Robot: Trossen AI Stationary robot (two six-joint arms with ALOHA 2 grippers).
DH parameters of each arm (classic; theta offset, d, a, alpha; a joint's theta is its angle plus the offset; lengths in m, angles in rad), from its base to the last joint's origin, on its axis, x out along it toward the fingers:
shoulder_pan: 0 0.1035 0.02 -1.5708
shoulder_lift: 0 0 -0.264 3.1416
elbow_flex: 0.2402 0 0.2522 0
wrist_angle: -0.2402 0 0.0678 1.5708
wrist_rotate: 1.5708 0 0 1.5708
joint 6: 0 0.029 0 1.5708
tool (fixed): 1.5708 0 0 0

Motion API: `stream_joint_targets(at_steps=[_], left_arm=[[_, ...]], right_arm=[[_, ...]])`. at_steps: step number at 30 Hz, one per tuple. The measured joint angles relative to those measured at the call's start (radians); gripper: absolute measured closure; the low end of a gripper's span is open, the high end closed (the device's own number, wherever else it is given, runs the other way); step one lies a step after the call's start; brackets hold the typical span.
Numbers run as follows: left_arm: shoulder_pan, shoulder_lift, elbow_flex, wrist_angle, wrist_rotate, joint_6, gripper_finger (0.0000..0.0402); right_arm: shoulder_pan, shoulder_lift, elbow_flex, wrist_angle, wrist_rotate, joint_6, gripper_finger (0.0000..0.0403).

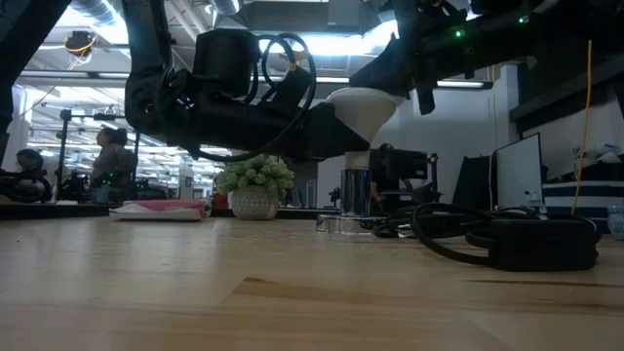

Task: Screw lightbulb
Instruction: Insert the lightbulb into the lamp

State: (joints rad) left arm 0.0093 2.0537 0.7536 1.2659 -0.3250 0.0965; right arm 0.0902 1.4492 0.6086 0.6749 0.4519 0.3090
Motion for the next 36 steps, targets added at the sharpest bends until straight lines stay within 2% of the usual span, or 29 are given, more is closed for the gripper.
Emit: stream_joint_targets(at_steps=[14,27,31,36], left_arm=[[0.000,0.000,0.000,0.000,0.004,0.006,0.0247],[0.000,0.000,0.000,0.000,0.004,0.005,0.0244],[0.000,0.000,0.000,-0.001,0.004,0.005,0.0243],[0.000,0.000,0.000,-0.001,0.004,0.005,0.0243]], right_arm=[[0.000,-0.013,-0.003,0.020,-0.001,-0.101,0.0379],[0.002,-0.127,-0.002,0.009,-0.005,-0.201,0.0379],[0.002,-0.175,-0.001,-0.091,-0.098,-0.210,0.0379],[0.002,-0.214,0.000,-0.270,-0.354,-0.121,0.0379]])
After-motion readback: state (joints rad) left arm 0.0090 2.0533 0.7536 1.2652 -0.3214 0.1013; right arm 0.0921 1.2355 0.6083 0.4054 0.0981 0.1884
